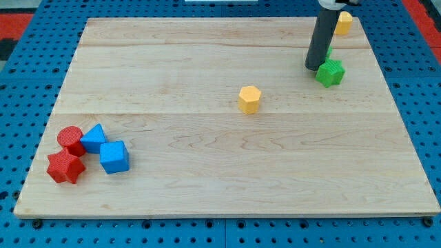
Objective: Push the green circle to the top right
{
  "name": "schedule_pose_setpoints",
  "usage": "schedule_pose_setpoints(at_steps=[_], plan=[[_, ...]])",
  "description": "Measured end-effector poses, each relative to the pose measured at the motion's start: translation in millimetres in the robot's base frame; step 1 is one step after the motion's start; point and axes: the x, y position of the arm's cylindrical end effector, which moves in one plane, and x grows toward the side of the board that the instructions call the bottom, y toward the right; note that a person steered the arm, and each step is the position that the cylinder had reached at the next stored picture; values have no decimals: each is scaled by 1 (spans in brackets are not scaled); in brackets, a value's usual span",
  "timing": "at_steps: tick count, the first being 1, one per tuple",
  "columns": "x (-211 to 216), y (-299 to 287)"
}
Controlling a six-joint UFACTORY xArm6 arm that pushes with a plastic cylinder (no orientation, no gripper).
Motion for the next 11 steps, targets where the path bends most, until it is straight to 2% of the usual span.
schedule_pose_setpoints(at_steps=[3, 11], plan=[[-25, -6], [-44, 58]])
